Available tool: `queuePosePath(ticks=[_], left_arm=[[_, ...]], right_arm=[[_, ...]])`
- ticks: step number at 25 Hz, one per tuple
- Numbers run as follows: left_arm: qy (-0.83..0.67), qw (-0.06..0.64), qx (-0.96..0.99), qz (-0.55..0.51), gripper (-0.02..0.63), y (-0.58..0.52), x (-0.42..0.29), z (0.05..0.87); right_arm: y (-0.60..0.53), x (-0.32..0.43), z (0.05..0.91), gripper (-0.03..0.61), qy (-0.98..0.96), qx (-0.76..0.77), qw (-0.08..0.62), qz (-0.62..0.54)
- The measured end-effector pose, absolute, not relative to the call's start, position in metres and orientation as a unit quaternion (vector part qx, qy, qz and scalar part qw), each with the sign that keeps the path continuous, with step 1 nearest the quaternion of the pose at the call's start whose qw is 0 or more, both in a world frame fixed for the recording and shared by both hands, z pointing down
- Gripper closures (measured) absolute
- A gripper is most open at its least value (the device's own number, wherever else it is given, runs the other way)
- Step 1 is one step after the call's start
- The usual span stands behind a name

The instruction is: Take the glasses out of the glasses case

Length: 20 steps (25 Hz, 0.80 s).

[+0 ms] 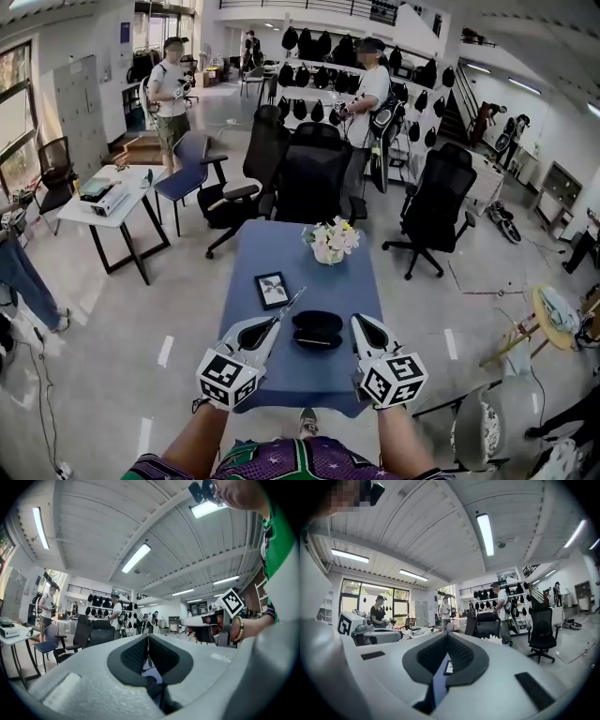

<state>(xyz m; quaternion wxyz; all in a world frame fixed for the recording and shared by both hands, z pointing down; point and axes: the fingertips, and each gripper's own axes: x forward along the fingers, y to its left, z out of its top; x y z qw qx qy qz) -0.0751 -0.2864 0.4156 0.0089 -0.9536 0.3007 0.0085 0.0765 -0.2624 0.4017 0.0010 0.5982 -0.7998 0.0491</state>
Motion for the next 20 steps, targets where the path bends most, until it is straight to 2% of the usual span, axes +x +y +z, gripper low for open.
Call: queuePosePath(ticks=[12, 20], left_arm=[[0.290, 0.006, -0.956, 0.044, 0.594, -0.293, -0.077, 0.390], [0.297, 0.016, -0.953, 0.061, 0.594, -0.292, -0.079, 0.378]], right_arm=[[-0.241, 0.110, 0.377, 0.577, -0.759, 0.650, -0.030, 0.014], [-0.233, 0.116, 0.375, 0.577, -0.749, 0.662, -0.026, -0.005]])
